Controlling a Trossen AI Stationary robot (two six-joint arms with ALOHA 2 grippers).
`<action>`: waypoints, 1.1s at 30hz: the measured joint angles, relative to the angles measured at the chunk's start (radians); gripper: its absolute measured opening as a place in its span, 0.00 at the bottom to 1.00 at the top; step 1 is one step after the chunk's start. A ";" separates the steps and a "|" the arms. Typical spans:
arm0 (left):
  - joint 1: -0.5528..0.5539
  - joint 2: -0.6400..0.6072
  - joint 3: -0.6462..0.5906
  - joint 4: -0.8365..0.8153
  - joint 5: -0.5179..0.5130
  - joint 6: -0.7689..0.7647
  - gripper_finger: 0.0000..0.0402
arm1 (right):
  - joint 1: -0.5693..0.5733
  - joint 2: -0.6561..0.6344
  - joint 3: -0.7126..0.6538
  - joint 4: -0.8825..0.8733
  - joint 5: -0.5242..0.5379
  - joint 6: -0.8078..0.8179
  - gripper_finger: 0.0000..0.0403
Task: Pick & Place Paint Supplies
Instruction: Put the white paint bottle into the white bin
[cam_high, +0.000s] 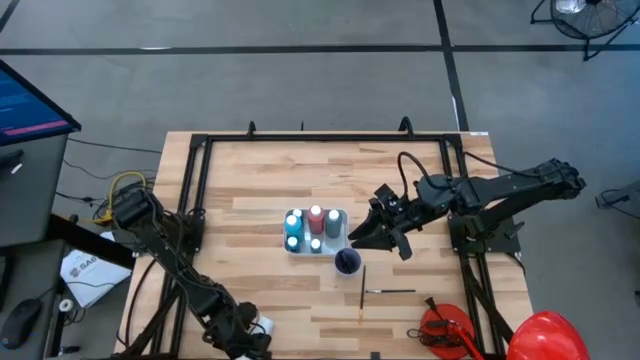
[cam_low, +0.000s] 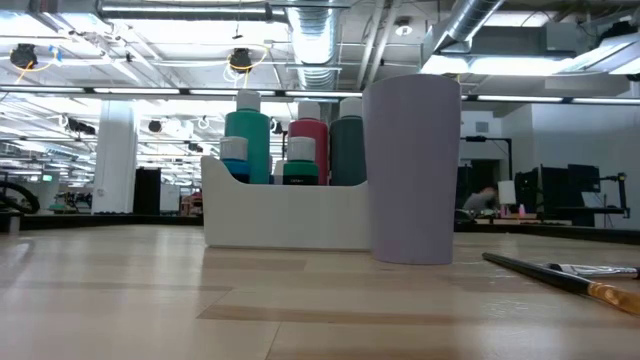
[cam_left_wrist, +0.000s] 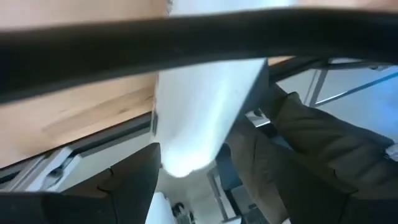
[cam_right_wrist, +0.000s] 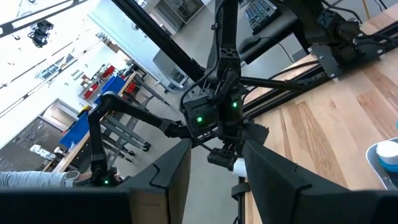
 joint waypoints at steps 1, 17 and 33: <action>0.004 0.016 0.000 0.016 0.011 -0.001 0.72 | 0.000 0.000 0.000 -0.002 0.000 0.000 0.36; 0.012 0.171 0.004 0.113 0.096 -0.005 0.67 | 0.000 -0.001 0.000 -0.003 0.000 0.000 0.36; 0.081 0.030 -0.006 -0.055 -0.044 0.420 0.49 | 0.001 0.000 0.000 -0.007 0.000 -0.017 0.35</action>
